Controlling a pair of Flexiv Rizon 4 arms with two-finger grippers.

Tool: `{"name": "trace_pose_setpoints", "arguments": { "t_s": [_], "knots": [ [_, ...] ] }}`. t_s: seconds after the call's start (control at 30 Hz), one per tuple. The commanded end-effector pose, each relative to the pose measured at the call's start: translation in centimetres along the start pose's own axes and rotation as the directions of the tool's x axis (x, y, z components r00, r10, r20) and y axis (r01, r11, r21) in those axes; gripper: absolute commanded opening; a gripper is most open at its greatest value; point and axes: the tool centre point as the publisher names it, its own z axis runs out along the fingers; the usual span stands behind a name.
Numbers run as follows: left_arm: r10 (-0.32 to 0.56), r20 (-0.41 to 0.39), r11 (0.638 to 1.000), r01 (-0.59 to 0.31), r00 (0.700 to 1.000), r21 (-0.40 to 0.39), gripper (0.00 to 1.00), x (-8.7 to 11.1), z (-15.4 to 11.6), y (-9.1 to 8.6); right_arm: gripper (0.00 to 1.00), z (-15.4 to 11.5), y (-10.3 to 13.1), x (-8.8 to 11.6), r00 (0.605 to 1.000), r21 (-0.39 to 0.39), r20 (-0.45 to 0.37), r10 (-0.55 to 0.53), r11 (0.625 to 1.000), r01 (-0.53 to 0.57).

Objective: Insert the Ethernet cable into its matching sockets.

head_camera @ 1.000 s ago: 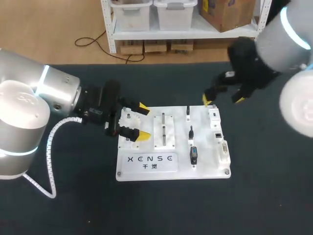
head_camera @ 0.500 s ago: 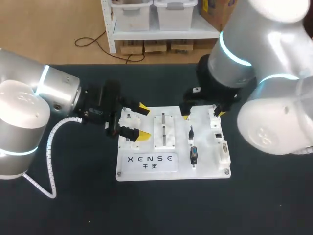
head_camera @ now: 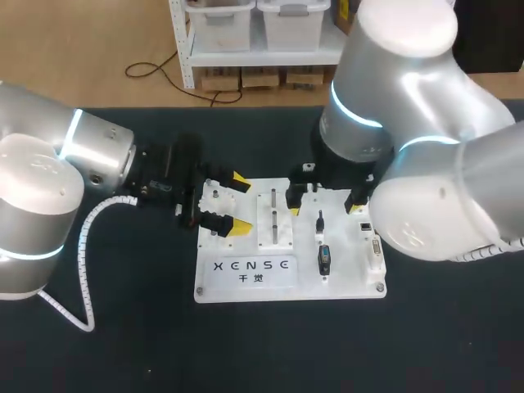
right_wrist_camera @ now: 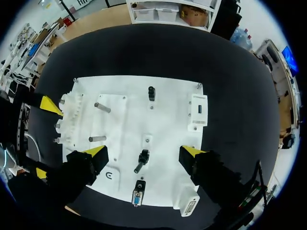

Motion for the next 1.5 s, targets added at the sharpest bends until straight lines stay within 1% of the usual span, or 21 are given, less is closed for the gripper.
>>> {"name": "trace_pose_setpoints", "arguments": {
  "t_s": [0.03, 0.43, 0.47, 0.5, 0.57, 0.6, 0.63, 0.77, 0.8, 0.87, 0.9, 1.0, 1.07, 1.27, 1.4, 1.5],
  "knots": [
    [0.002, 0.004, 1.000, -0.002, 1.000, 0.000, 1.00, 0.1, 0.0, 0.0, 1.00, 0.7, 0.2, 0.0, 1.000, 0.008, -0.011, 0.003, 1.000, -0.002],
    [0.002, 0.004, 1.000, -0.002, 1.000, 0.000, 1.00, 0.1, 0.0, 0.0, 1.00, 1.4, 0.2, 1.1, 0.999, 0.035, -0.037, -0.019, 0.999, 0.021],
    [0.002, 0.004, 1.000, -0.002, 1.000, 0.000, 1.00, 0.1, 0.0, 0.0, 0.98, 1.5, 0.2, 1.1, 0.999, 0.035, -0.041, -0.019, 0.999, 0.020],
    [0.002, 0.004, 1.000, -0.002, 1.000, 0.000, 1.00, 0.1, 0.0, 0.0, 0.88, 1.6, 0.2, 1.2, 0.999, 0.037, -0.042, -0.020, 0.999, 0.021],
    [0.002, 0.004, 1.000, -0.002, 1.000, 0.000, 1.00, 0.1, 0.0, 0.0, 0.76, 1.6, 0.1, 1.3, 0.999, 0.040, -0.044, -0.021, 0.999, 0.023],
    [0.002, 0.004, 1.000, -0.002, 1.000, 0.000, 1.00, 0.1, 0.0, 0.0, 0.56, 1.6, 0.1, 1.3, 0.999, 0.042, -0.044, -0.021, 0.999, 0.023],
    [0.002, 0.004, 1.000, -0.002, 1.000, 0.000, 1.00, 0.1, 0.0, 0.0, 0.47, 1.6, 0.1, 1.3, 0.999, 0.043, -0.044, -0.021, 0.999, 0.023],
    [0.002, 0.004, 1.000, -0.002, 1.000, 0.000, 1.00, 0.1, 0.0, 0.0, 0.42, 1.9, 0.0, 1.2, 0.999, 0.048, -0.043, -0.024, 0.999, 0.026],
    [0.002, 0.004, 1.000, -0.002, 1.000, 0.000, 1.00, 0.1, 0.0, 0.0, 0.36, 1.9, 0.0, 1.2, 0.999, 0.049, -0.043, -0.026, 0.998, 0.028],
    [0.002, 0.004, 1.000, -0.002, 1.000, 0.000, 1.00, 0.1, 0.0, 0.0, 0.31, 1.9, 0.0, 1.3, 0.999, 0.051, -0.044, -0.027, 0.998, 0.030],
    [0.002, 0.004, 1.000, -0.002, 1.000, 0.000, 1.00, 0.1, 0.0, 0.0, 0.25, 1.9, 0.0, 1.3, 0.999, 0.053, -0.045, -0.029, 0.998, 0.032],
    [0.002, 0.004, 1.000, -0.002, 1.000, 0.000, 1.00, 0.1, 0.0, 0.0, 0.14, 2.0, 0.0, 1.3, 0.998, 0.059, -0.043, -0.039, 0.997, 0.041],
    [0.002, 0.004, 1.000, -0.002, 1.000, 0.000, 1.00, 0.1, 0.0, 0.0, 0.00, 2.1, -0.1, 1.3, 0.998, 0.063, -0.043, -0.043, 0.997, 0.046],
    [0.002, 0.004, 1.000, -0.002, 1.000, 0.000, 1.00, 0.1, 0.0, 0.0, 0.00, 1.9, -0.2, 1.3, 0.998, 0.069, -0.043, -0.049, 0.996, 0.052],
    [0.002, 0.004, 1.000, -0.002, 1.000, 0.000, 1.00, 0.1, 0.0, 0.0, 0.00, 0.7, -0.1, 0.9, 0.998, 0.068, -0.026, -0.054, 0.996, 0.056],
    [0.002, 0.004, 1.000, -0.002, 1.000, 0.000, 1.00, 0.1, 0.0, 0.0, 0.00, -0.1, -0.6, 0.8, 0.998, 0.069, -0.023, -0.051, 0.996, 0.053]
  ]
}}
